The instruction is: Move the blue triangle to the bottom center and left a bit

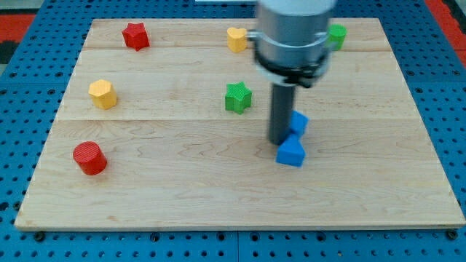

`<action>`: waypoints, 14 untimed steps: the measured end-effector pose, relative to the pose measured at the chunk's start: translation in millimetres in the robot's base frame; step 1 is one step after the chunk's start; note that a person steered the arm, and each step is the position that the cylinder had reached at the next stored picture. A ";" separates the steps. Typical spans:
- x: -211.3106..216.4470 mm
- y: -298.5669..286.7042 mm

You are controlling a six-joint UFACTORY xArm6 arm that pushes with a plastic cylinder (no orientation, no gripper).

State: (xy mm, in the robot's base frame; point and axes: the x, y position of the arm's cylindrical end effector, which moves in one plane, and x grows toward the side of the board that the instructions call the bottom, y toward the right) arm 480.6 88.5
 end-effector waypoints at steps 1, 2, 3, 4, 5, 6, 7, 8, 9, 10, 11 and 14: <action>-29.1 16.4; -47.7 25.0; -47.8 83.3; -46.7 40.1; -45.7 30.2; -45.7 21.9; -45.7 19.4; -44.7 13.2; -17.6 20.5; 29.8 25.9; 51.2 -5.3; 68.0 21.9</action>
State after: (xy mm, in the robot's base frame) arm 548.6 110.4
